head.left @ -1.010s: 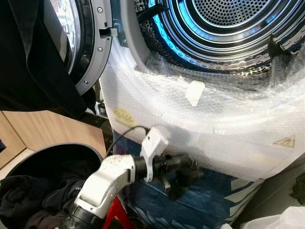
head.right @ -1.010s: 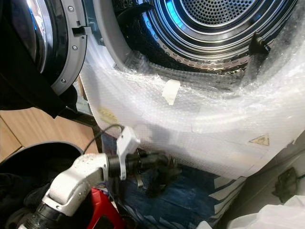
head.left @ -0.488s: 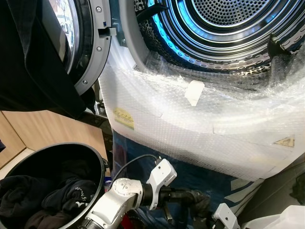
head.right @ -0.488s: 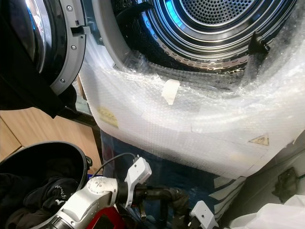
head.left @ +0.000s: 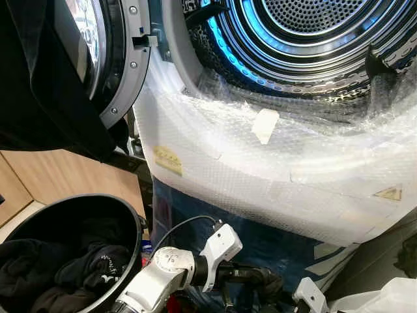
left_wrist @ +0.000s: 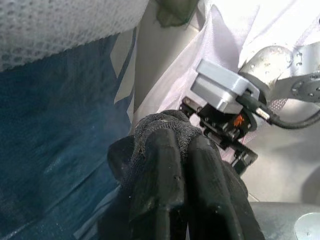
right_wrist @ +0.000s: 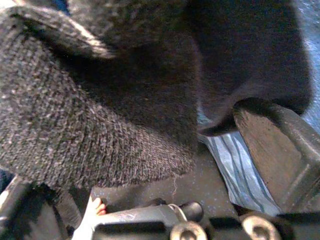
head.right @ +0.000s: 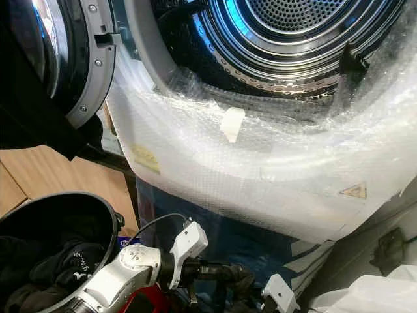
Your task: Clothes washing
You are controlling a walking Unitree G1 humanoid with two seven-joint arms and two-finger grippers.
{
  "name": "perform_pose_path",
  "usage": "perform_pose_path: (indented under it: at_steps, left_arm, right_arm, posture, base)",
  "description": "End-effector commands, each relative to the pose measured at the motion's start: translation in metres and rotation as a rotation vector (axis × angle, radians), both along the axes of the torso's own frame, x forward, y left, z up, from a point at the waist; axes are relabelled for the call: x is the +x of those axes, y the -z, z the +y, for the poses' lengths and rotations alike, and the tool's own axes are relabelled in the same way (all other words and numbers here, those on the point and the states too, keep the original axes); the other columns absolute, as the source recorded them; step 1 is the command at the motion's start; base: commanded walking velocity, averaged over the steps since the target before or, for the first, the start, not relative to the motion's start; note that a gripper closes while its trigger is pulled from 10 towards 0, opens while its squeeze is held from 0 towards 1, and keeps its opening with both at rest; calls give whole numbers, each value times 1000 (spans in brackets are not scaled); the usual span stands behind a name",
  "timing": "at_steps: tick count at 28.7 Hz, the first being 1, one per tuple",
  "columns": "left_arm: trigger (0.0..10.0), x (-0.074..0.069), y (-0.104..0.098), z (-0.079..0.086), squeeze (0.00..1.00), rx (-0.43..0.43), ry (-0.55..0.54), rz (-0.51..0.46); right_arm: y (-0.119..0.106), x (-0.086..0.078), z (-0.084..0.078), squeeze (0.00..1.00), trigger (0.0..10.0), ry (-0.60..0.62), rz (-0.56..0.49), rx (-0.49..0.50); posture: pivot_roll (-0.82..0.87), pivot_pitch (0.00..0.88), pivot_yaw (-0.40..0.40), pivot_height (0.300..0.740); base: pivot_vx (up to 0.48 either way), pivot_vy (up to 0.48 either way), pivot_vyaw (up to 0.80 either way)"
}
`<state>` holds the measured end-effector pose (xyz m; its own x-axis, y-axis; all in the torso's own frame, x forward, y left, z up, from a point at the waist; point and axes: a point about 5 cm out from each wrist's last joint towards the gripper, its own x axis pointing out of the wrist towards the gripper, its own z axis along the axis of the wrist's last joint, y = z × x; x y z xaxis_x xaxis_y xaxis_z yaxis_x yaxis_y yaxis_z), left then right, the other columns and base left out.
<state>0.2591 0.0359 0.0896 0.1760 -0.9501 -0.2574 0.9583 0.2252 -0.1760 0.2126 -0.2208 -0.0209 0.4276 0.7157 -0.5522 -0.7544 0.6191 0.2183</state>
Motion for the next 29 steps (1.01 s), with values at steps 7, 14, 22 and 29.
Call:
perform_pose_path:
  at_steps: [7,14,22,29]
  left_arm:
    - [0,-1,-7,17,0,44,4,-47]
    - [0,3,-1,28,0,159,-24,-109]
    - [0,1,4,20,0,156,-35,-119]
    - [0,1,3,8,0,131,-40,-126]
  right_arm:
    - [-3,3,-13,0,10000,63,4,-19]
    - [-2,3,-17,0,10000,79,14,-42]
    - [1,-1,-8,0,10000,51,35,-3]
    - [3,1,8,0,10000,18,50,31]
  posture:
    - [-4,53,-52,740]
    - [-2,45,-53,740]
    - [-17,17,-44,740]
    - [-28,0,-42,740]
  base:
    - [0,0,0]
    - [0,0,0]
    - [0,0,0]
    - [0,0,0]
